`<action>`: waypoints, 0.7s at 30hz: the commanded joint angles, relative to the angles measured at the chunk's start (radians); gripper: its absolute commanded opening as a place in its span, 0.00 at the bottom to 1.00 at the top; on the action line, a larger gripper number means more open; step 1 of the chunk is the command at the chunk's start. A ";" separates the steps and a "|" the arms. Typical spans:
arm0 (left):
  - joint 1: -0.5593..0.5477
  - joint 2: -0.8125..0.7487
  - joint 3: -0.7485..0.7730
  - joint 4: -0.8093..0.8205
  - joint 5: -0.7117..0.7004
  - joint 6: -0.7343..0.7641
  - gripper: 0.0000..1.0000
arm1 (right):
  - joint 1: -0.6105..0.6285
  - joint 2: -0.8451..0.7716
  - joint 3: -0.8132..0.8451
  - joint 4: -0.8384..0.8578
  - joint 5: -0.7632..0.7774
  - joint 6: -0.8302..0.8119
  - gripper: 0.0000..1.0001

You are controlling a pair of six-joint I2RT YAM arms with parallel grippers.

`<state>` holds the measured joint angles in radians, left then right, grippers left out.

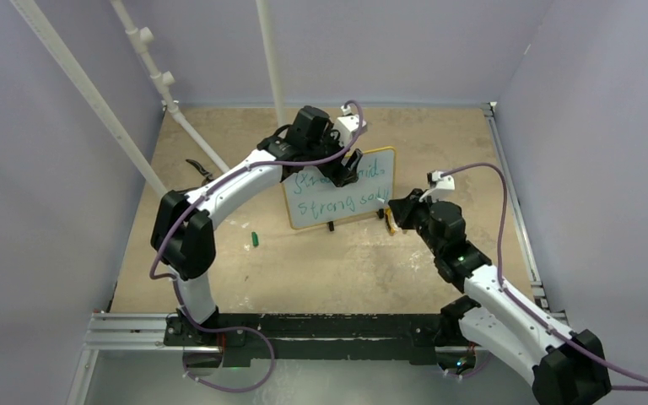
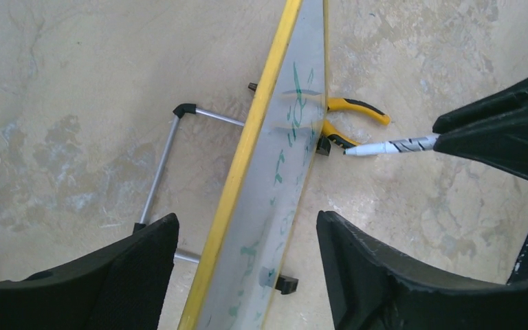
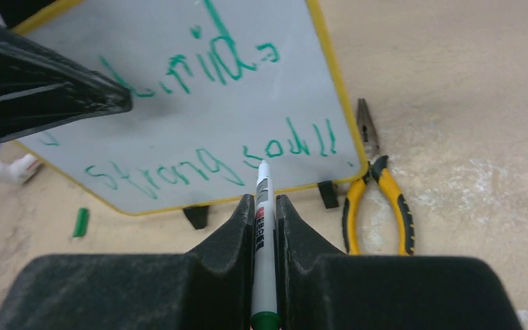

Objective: Write a sentence on the whiteboard

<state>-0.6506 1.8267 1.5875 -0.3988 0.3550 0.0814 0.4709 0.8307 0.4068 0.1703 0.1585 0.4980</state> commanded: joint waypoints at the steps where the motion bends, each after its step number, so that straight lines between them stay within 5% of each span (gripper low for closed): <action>1: -0.002 -0.104 0.018 -0.003 -0.046 -0.057 0.77 | 0.001 -0.070 0.063 -0.072 -0.127 -0.028 0.00; 9: 0.010 -0.295 -0.043 0.062 -0.202 -0.149 0.82 | 0.001 -0.211 0.012 -0.016 -0.287 -0.026 0.00; 21: 0.086 -0.803 -0.581 -0.054 -0.586 -0.454 0.82 | 0.001 -0.392 -0.072 0.080 -0.434 -0.011 0.00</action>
<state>-0.5983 1.1332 1.1664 -0.3706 -0.0273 -0.2047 0.4709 0.4946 0.3588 0.1753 -0.2089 0.4877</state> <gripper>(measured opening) 0.816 0.139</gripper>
